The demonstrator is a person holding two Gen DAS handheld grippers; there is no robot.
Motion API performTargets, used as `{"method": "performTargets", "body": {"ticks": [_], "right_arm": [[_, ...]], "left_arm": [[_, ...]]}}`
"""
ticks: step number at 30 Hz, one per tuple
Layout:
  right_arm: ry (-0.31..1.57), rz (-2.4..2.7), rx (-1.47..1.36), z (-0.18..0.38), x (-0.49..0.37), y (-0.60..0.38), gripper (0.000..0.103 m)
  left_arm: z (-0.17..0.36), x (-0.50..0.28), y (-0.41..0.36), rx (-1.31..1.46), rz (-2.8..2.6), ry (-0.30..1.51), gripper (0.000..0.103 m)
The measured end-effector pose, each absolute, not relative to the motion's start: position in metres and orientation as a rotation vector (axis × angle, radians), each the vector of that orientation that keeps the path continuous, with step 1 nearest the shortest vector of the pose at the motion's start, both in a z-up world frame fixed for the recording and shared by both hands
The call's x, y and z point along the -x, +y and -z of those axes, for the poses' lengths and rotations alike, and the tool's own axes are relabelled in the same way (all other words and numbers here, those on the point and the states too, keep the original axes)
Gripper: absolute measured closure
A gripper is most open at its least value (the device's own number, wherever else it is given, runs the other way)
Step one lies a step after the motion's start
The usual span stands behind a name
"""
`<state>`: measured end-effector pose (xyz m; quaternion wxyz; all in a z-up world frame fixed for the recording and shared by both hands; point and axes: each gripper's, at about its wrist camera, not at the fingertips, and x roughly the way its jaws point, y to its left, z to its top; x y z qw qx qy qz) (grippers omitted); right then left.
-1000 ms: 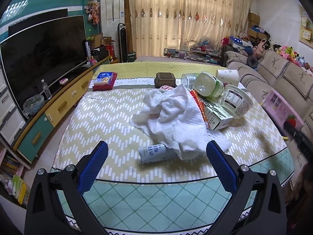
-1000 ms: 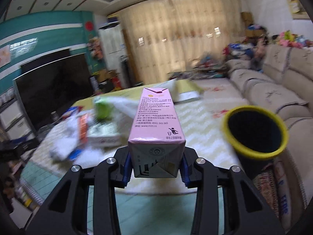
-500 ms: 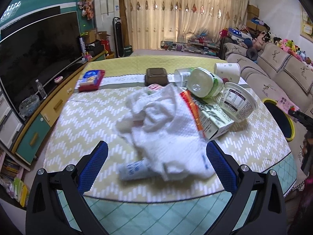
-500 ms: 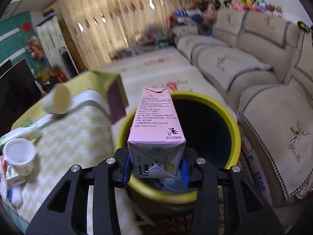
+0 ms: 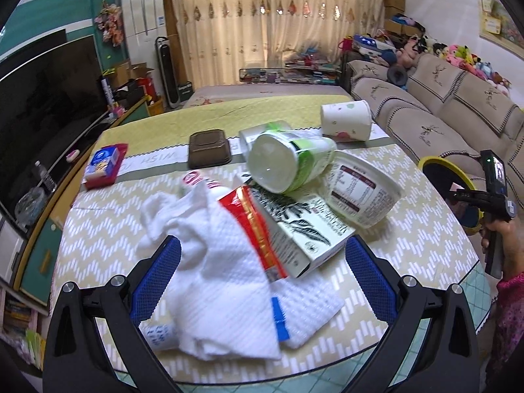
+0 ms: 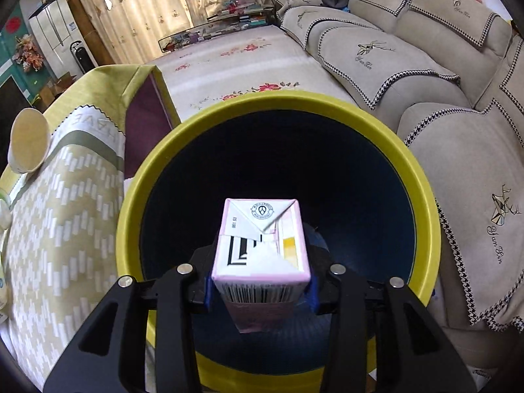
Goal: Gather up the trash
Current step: 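Carry the pink carton over the yellow-rimmed bin and open the right gripper, then grasp the white yogurt tub with the left gripper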
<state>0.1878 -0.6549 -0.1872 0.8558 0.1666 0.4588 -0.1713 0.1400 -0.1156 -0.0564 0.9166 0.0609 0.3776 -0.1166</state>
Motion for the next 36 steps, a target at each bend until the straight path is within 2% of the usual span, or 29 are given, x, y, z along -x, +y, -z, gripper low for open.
{"method": "performTargets", "body": {"ticks": [8, 15, 22, 30, 36], "right_arm": [[0.937, 0.362, -0.34, 0.18, -0.187, -0.651, 0.063], [0.913, 0.351, -0.324, 0.171, -0.179, -0.643, 0.058], [0.902, 0.341, -0.331, 0.166, -0.177, -0.64, 0.057], [0.871, 0.328, -0.331, 0.154, -0.173, -0.64, 0.052], [0.862, 0.324, -0.33, 0.151, -0.166, -0.642, 0.051]], "left_arm": [[0.059, -0.158, -0.122, -0.146, 0.249, 0.789, 0.004], [0.05, -0.172, -0.133, -0.153, 0.333, 0.774, 0.004], [0.044, -0.157, -0.183, -0.273, 0.579, 0.745, 0.004], [0.071, -0.193, -0.229, -0.398, 0.601, 0.812, 0.005], [0.094, -0.212, -0.235, -0.46, 0.588, 0.865, 0.008]]}}
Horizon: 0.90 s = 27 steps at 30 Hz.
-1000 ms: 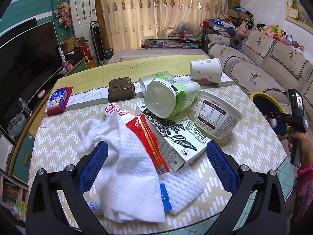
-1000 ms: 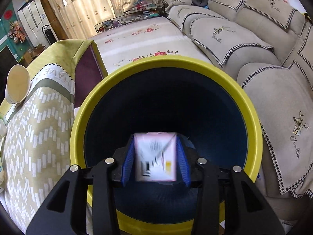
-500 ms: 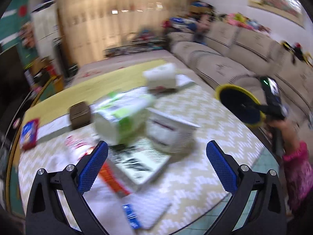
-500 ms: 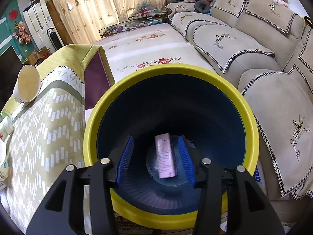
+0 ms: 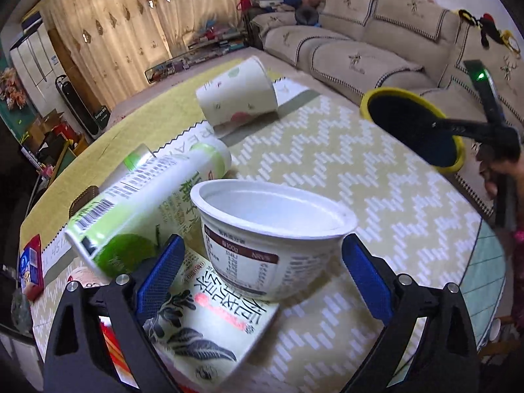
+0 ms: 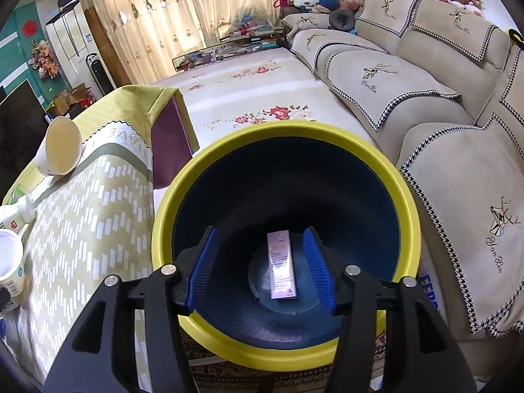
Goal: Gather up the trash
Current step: 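Grasp the white yogurt tub with the left gripper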
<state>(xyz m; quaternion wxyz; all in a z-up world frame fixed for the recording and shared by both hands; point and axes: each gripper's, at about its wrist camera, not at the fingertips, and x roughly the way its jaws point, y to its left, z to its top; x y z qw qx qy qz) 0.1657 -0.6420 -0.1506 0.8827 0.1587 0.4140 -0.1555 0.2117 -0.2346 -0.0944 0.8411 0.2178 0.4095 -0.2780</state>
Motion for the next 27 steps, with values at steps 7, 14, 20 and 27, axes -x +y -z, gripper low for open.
{"method": "performTargets", "body": {"ticks": [7, 14, 20, 27], "right_arm": [[0.87, 0.318, -0.341, 0.156, -0.167, -0.643, 0.051], [0.876, 0.299, -0.338, 0.159, -0.168, -0.638, 0.051], [0.857, 0.286, -0.342, 0.152, -0.159, -0.635, 0.051], [0.812, 0.274, -0.35, 0.137, -0.133, -0.633, 0.051]], "left_arm": [[0.101, -0.221, -0.241, -0.476, 0.591, 0.871, 0.01], [0.099, -0.223, -0.252, -0.49, 0.62, 0.867, 0.019], [0.087, -0.211, -0.247, -0.431, 0.663, 0.865, 0.02], [0.067, -0.179, -0.25, -0.398, 0.734, 0.817, 0.02]]}}
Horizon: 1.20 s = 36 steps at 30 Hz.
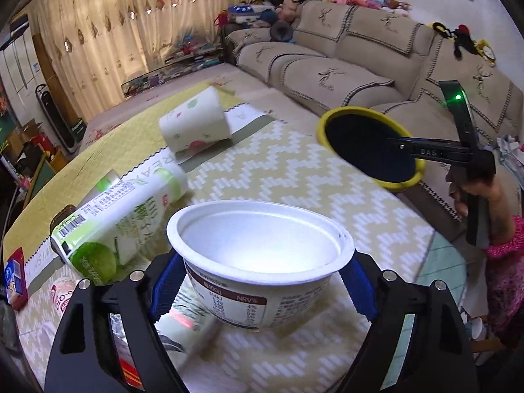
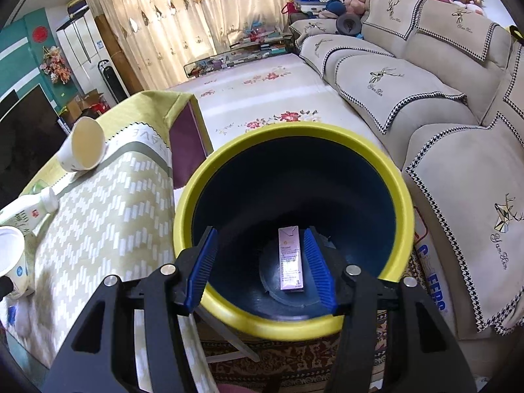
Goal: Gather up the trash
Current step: 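Grasp the white yogurt tub with the left gripper, then carry the yogurt tub over the bin and open the left gripper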
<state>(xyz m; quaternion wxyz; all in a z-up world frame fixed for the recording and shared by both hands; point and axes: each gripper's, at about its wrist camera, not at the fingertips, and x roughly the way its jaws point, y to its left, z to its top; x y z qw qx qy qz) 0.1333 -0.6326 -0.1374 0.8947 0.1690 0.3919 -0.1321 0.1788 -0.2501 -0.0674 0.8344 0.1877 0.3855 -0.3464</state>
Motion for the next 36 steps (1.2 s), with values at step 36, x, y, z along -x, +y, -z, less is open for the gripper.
{"method": "performTargets", "body": {"ticks": [36], "right_arm": [[0.713, 0.561, -0.398, 0.117, -0.009, -0.736, 0.046]], "left_arm": [[0.131, -0.218, -0.55, -0.578, 0.989, 0.893, 0.019]]}}
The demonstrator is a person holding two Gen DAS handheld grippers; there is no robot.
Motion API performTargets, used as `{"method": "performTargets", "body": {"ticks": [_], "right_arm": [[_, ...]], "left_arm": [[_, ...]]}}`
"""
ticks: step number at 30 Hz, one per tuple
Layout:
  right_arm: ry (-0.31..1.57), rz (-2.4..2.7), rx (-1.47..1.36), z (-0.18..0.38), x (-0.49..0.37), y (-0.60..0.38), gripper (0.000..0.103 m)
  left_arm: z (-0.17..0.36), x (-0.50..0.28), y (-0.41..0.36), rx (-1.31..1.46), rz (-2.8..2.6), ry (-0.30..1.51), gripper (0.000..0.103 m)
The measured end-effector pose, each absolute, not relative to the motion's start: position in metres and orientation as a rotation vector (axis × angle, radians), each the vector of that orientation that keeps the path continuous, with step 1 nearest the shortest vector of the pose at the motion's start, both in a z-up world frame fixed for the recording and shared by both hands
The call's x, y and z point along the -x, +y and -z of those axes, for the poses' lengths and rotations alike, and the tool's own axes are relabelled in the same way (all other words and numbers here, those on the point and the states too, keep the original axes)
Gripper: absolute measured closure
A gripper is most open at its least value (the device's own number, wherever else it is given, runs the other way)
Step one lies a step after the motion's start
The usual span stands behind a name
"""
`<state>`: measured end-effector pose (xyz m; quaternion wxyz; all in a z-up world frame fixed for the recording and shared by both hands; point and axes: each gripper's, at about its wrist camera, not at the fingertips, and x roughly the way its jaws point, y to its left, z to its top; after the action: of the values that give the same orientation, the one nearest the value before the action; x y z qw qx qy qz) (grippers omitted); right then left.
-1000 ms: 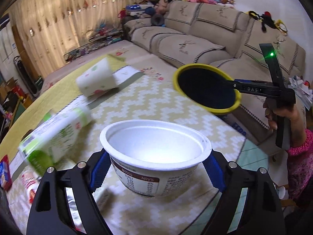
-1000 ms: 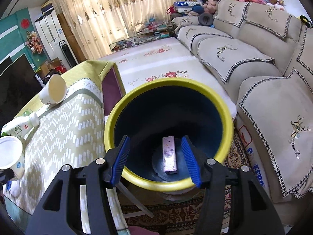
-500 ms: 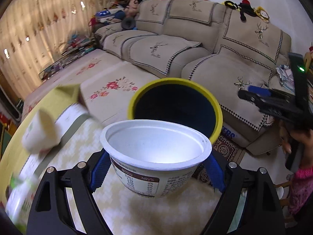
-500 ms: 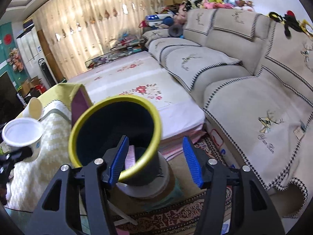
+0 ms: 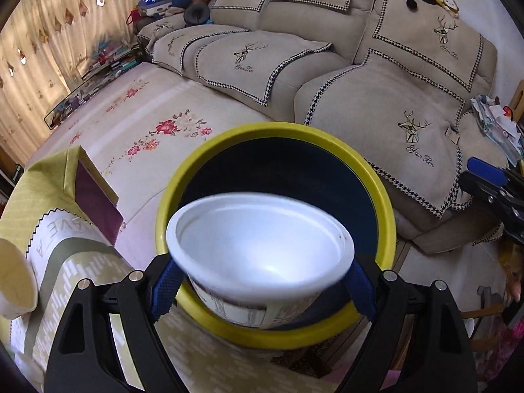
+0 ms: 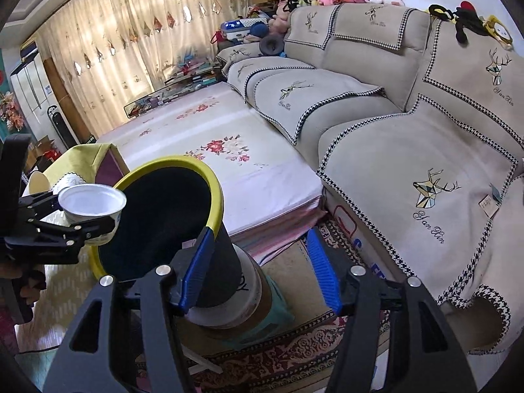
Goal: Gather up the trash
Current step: 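Carry the yogurt tub over the bin and open the left gripper, then grasp the white paper cup lying on the table with the right gripper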
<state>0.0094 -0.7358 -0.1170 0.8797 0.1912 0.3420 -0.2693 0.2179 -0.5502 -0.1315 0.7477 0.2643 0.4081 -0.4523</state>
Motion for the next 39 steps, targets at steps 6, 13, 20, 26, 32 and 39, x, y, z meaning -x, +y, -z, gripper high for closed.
{"method": "performTargets", "body": {"ticks": [6, 13, 20, 26, 32, 39], "right_arm": [[0.723, 0.541, -0.391, 0.118, -0.017, -0.726, 0.046], [0.729, 0.516, -0.372, 0.115, -0.024, -0.707, 0.045], [0.731, 0.474, -0.345, 0.107, -0.036, -0.685, 0.043], [0.762, 0.385, -0.295, 0.105, -0.072, -0.646, 0.043], [0.742, 0.271, -0.226, 0.084, -0.12, -0.584, 0.043], [0.714, 0.164, -0.185, 0.054, -0.18, -0.514, 0.043]], "left_arm": [[0.126, -0.216, -0.539, -0.576, 0.961, 0.86, 0.012], [0.091, -0.197, -0.484, -0.535, 0.956, 0.793, 0.009], [0.048, -0.179, -0.384, -0.373, 0.899, 0.727, 0.007], [0.037, -0.183, -0.27, -0.26, 0.741, 0.699, 0.005], [0.033, -0.198, -0.158, -0.222, 0.507, 0.644, 0.005], [0.039, -0.227, -0.075, -0.118, 0.458, 0.654, 0.005]]}}
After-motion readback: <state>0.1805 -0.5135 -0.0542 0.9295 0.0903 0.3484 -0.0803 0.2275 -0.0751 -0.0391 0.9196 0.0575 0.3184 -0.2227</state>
